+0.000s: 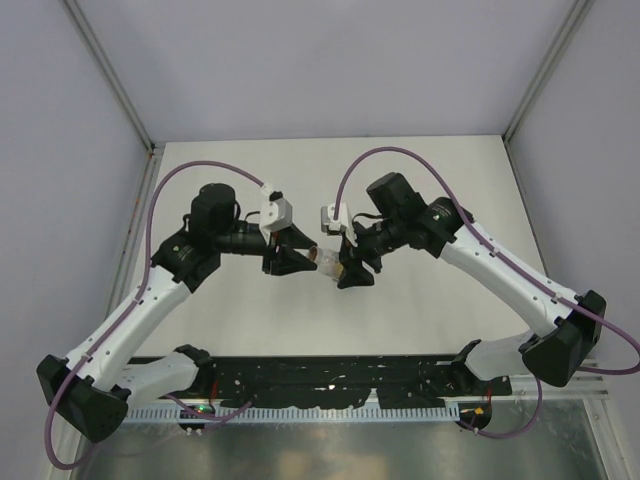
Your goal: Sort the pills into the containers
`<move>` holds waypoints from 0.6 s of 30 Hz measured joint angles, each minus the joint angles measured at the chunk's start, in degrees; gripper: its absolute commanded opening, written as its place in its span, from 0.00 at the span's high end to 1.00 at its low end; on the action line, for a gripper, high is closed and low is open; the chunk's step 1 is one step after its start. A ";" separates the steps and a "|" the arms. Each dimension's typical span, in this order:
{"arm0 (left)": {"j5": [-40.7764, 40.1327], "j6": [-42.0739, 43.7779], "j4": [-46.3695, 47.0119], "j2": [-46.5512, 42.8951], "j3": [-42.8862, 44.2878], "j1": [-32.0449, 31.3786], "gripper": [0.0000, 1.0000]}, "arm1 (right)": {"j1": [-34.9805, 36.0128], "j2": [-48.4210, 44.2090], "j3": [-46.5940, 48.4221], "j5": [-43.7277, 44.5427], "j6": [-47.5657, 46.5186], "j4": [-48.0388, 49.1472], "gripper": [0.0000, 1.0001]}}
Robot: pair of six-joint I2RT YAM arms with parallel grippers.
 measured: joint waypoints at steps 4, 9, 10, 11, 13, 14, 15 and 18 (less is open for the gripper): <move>-1.38 -2.38 0.81 0.94 0.00 -0.13 1.00 | 0.00 0.00 0.00 2.12 0.70 -0.20 0.94; -6.19 -10.58 3.43 2.34 0.00 -0.13 1.00 | 0.02 -0.02 0.00 7.65 2.10 1.16 0.94; -7.43 -12.31 3.89 2.51 0.00 -0.11 1.00 | 0.02 -0.04 -0.02 9.14 2.43 1.79 0.94; -9.16 -15.04 4.44 2.73 0.00 -0.15 1.00 | 0.04 -0.09 -0.07 10.40 2.64 2.34 0.94; -13.18 -20.09 4.90 3.28 0.44 -0.24 1.00 | 0.04 -0.13 -0.22 13.25 3.23 3.74 0.94; -15.39 -22.86 4.81 3.69 0.98 -0.35 1.00 | 0.09 -0.13 -0.31 14.75 3.72 4.66 0.94; -16.85 -24.65 4.46 4.09 1.57 -0.42 1.00 | 0.09 -0.13 -0.46 15.76 4.09 5.42 0.94; -21.68 -30.84 3.63 5.70 4.02 -0.55 0.91 | 0.09 -0.13 -0.52 19.45 5.53 7.93 0.94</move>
